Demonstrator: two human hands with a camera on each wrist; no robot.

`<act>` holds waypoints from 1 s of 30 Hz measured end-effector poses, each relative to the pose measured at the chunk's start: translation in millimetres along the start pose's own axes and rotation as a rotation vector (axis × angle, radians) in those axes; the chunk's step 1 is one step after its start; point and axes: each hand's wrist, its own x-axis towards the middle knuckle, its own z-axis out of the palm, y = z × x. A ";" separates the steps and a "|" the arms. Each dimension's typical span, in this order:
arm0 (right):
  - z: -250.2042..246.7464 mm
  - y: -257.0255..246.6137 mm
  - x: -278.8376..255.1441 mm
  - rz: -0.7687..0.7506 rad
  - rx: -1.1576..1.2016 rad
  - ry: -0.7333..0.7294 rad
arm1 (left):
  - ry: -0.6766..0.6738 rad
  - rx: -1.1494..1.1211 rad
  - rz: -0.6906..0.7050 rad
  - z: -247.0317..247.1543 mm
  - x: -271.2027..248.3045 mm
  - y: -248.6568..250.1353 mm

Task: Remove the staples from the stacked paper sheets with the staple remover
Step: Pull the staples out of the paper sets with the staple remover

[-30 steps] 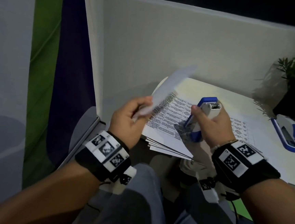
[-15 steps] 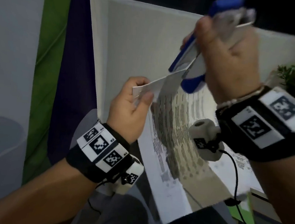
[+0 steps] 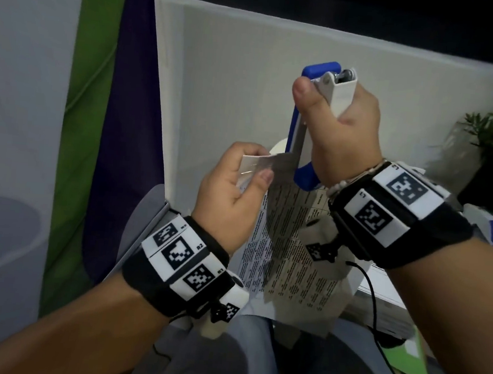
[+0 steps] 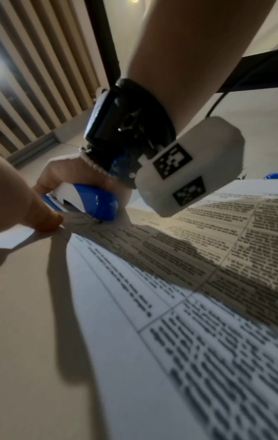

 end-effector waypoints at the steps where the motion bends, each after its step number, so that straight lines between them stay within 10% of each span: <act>1: 0.0 -0.5 -0.1 0.000 0.013 0.004 | 0.002 -0.034 -0.020 0.2 -0.3 1.7; 10: 8.0 1.4 -5.8 0.056 0.071 0.062 | -0.014 0.008 -0.244 1.6 -2.1 6.2; 30: 19.0 1.0 -8.5 0.130 0.062 0.091 | -0.010 0.036 -0.290 0.7 0.6 2.8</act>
